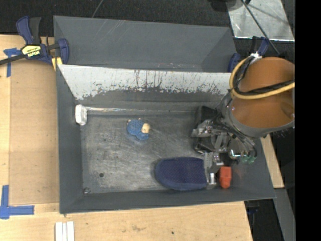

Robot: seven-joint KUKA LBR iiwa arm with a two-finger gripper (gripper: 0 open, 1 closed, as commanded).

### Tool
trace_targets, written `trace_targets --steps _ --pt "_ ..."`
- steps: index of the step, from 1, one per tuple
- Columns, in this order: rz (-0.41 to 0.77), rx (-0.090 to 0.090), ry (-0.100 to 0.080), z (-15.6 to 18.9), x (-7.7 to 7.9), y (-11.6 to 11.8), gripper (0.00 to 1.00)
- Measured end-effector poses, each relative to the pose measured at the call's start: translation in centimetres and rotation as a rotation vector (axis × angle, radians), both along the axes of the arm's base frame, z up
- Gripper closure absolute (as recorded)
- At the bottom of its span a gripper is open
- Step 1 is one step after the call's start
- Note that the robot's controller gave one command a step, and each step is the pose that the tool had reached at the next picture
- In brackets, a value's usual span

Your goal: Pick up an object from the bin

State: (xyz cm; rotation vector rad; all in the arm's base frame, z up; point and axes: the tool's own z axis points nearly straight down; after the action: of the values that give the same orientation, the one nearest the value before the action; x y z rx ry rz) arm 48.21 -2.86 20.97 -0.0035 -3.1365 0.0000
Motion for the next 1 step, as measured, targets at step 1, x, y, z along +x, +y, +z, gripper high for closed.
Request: trace_targets --steps 1 --pt "0.162 -0.001 -0.015 -13.92 2.44 1.38 0.0"
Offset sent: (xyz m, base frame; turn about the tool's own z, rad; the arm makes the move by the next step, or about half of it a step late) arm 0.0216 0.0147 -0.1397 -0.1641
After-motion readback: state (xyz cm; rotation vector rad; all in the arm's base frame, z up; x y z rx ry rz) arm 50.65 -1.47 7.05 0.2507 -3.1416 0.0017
